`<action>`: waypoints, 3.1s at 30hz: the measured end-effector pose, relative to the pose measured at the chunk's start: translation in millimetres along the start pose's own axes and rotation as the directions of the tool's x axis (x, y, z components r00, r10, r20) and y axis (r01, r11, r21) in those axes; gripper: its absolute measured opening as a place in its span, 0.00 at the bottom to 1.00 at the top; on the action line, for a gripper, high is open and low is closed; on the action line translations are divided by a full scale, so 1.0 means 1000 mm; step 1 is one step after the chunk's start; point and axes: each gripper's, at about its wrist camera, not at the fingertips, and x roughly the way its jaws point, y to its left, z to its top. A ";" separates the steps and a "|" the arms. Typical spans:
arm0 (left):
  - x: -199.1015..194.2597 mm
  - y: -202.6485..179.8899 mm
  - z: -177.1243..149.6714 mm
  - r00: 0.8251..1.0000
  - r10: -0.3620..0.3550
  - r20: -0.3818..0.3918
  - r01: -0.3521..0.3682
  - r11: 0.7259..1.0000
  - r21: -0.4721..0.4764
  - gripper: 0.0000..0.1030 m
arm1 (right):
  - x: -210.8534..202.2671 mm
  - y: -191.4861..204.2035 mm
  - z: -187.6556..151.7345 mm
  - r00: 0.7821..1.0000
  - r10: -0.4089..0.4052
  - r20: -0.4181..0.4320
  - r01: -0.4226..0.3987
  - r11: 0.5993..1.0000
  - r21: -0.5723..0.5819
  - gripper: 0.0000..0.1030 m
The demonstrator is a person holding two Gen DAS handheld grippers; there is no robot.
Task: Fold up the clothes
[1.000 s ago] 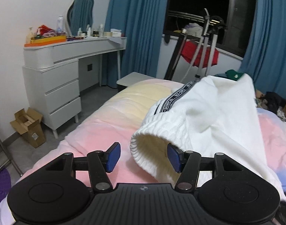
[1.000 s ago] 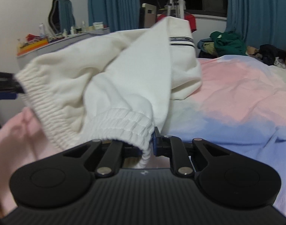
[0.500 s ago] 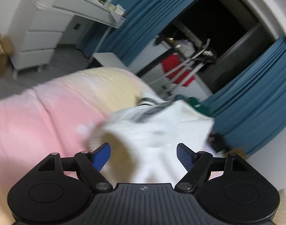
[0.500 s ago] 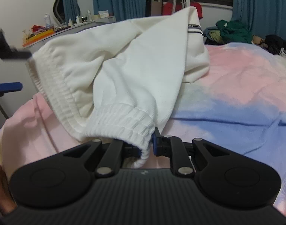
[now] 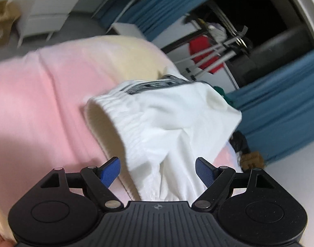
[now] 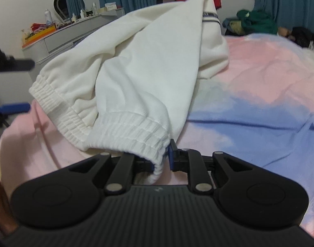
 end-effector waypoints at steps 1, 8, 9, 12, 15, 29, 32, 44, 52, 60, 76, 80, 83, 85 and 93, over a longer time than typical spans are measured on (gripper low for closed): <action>0.001 0.005 0.002 1.000 0.001 0.006 -0.001 1.000 -0.027 0.79 | -0.002 -0.002 0.002 1.000 0.022 -0.005 -0.022 1.000 0.021 0.20; 0.002 0.022 0.009 0.998 -0.022 0.052 0.029 0.990 -0.140 0.80 | -0.017 -0.012 0.007 0.992 0.120 -0.043 -0.118 0.992 0.049 0.30; 0.004 0.022 0.009 0.998 -0.016 0.060 0.024 0.991 -0.135 0.80 | -0.018 -0.013 0.008 0.990 0.129 -0.055 -0.126 0.991 0.050 0.35; 0.014 0.017 0.012 0.997 0.010 0.075 -0.001 0.994 -0.112 0.79 | -0.018 -0.012 0.007 0.996 0.057 -0.074 -0.059 0.998 -0.024 0.59; 0.027 0.019 0.018 0.996 0.039 0.082 -0.029 0.993 -0.119 0.76 | -0.010 -0.016 0.003 0.992 0.019 -0.121 -0.024 0.999 -0.037 0.64; 0.060 -0.006 0.039 0.993 0.048 0.112 -0.053 0.998 0.037 0.07 | -0.013 0.056 -0.028 0.950 -0.204 0.237 0.298 0.824 -0.483 0.72; 0.054 -0.011 0.049 0.988 0.011 0.154 -0.019 0.999 0.049 0.08 | -0.024 0.075 -0.043 0.913 -0.146 0.381 0.366 0.707 -0.605 0.72; 0.044 0.012 0.095 0.981 -0.095 0.171 0.100 0.995 -0.018 0.08 | -0.036 0.109 -0.076 0.822 0.023 0.569 0.468 0.541 -0.698 0.72; 0.061 0.044 0.111 0.990 -0.009 0.142 0.017 0.998 -0.059 0.08 | -0.057 0.025 -0.004 0.958 0.140 0.251 -0.098 0.980 -0.173 0.73; 0.055 0.027 0.109 0.981 -0.001 0.194 -0.008 0.999 0.046 0.07 | -0.007 -0.046 -0.012 0.982 0.179 0.059 -0.187 0.876 0.445 0.75; 0.022 -0.016 0.177 0.959 0.027 0.283 -0.072 0.986 0.148 0.07 | 0.003 0.007 -0.016 0.908 0.407 0.101 -0.399 0.764 0.507 0.45; 0.011 -0.046 0.219 0.933 0.059 0.355 -0.157 0.955 0.253 0.07 | 0.015 0.059 -0.009 0.845 0.524 0.108 -0.506 0.717 0.479 0.44; 0.032 -0.051 0.236 0.914 0.147 0.379 -0.275 0.911 0.308 0.07 | 0.040 0.105 -0.005 0.813 0.578 0.071 -0.542 0.705 0.457 0.44; 0.059 -0.041 0.238 0.905 0.228 0.359 -0.352 0.876 0.329 0.08 | 0.060 0.124 -0.004 0.822 0.568 0.031 -0.522 0.732 0.437 0.44; 0.086 0.003 0.213 0.903 0.315 0.292 -0.404 0.853 0.331 0.23 | 0.057 0.126 -0.004 0.834 0.549 -0.044 -0.505 0.794 0.339 0.54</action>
